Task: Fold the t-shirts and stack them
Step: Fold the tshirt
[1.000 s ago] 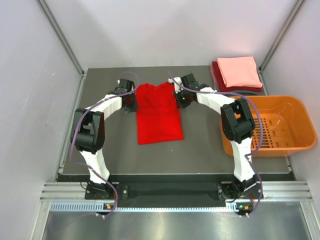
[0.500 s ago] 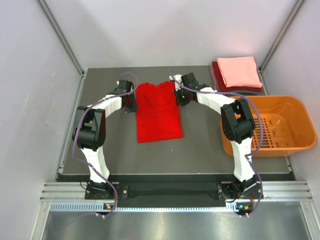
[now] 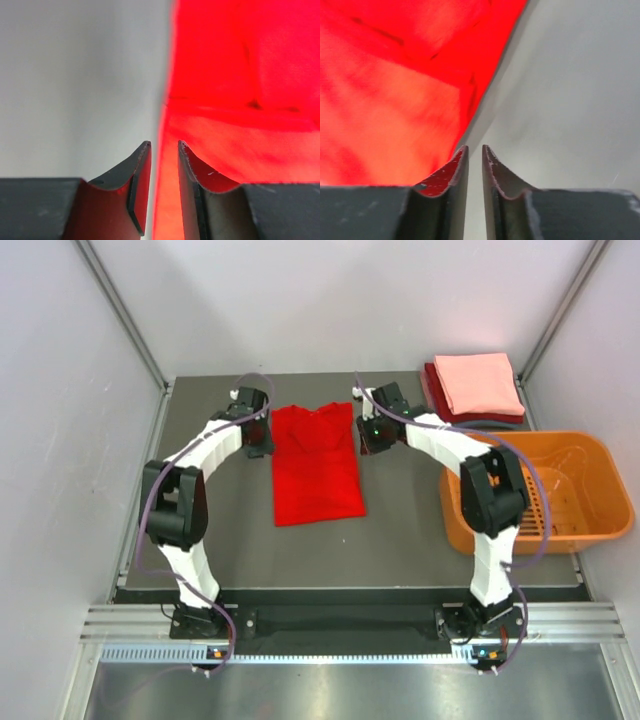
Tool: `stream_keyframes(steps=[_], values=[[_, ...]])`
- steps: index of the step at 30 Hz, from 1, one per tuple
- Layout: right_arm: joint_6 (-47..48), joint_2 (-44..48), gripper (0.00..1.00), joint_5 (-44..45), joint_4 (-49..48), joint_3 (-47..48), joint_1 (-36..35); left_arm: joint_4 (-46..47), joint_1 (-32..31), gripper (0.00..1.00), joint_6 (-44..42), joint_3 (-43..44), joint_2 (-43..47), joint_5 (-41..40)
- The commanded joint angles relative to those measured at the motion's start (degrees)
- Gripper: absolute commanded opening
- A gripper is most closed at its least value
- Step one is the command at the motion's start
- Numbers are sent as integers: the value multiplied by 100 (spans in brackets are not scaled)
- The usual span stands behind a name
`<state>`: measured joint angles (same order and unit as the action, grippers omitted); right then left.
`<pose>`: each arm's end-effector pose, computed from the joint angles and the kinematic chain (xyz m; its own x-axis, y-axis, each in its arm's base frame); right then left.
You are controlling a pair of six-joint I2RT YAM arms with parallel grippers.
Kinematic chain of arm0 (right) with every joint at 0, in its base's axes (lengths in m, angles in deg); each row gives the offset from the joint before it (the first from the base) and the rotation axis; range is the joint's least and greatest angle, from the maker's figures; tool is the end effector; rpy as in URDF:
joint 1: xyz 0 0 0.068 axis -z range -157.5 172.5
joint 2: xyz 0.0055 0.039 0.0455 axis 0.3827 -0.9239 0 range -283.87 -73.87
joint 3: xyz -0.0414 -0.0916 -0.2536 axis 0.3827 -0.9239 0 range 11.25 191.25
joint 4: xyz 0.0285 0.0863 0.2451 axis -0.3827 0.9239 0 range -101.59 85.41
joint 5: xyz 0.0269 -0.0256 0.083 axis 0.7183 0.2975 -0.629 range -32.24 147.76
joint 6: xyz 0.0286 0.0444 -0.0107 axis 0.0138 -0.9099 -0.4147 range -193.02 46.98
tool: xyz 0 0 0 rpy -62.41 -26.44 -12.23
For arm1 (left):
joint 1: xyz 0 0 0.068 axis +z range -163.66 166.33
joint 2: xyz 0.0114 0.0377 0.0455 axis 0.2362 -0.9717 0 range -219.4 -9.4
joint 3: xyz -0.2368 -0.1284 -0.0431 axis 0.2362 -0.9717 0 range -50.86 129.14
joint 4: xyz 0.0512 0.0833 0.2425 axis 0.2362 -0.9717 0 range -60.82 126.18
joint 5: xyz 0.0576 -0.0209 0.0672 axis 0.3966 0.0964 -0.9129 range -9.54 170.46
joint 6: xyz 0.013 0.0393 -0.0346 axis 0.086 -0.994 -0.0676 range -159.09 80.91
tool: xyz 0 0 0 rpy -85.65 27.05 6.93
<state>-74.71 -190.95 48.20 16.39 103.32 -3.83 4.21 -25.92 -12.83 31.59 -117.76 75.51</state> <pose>0.4035 0.2063 0.2123 -0.7309 -0.3293 -0.5978 -0.5057 0.8495 0.1504 0.3993 -0.0836 0.2182 -0.8158 -0.2738 -0.5093 -0.2168 0.9614 -0.1696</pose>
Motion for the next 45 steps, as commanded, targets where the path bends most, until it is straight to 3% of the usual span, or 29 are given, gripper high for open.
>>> stream_keyframes(steps=[1, 7, 15, 22, 28, 32, 35, 40, 45], values=[[-603, 905, 15, -475, 23, -452, -171, -152, -444, 33, -16, -273, 701, 406], [-1104, 1415, 13, -994, -653, -1516, -487, 584, -620, 33, 370, -1380, 1193, 1391], [-1246, 1047, 15, -1023, -1287, -2465, -479, 595, -700, 34, 511, -2364, 1211, 1041], [-1360, 1361, 16, -617, -1068, -2738, -496, -177, -700, 38, 267, -2217, 1483, 198], [-1729, 2179, 28, -327, -935, -3116, -575, -399, -673, 44, 142, -2128, 1949, 424], [-1940, 2251, 30, -335, -1190, -3485, -610, 128, -577, 41, 274, -2812, 2064, 1328], [-2054, 2128, 28, -389, -1444, -3626, -707, 392, -577, 36, 309, -3059, 2029, 1488], [-2089, 1847, 26, -371, -1647, -3819, -786, 507, -577, 29, 476, -3279, 1932, 1322], [-2125, 1873, 25, -318, -1788, -4039, -795, 157, -585, 32, 424, -3271, 2099, 663]])
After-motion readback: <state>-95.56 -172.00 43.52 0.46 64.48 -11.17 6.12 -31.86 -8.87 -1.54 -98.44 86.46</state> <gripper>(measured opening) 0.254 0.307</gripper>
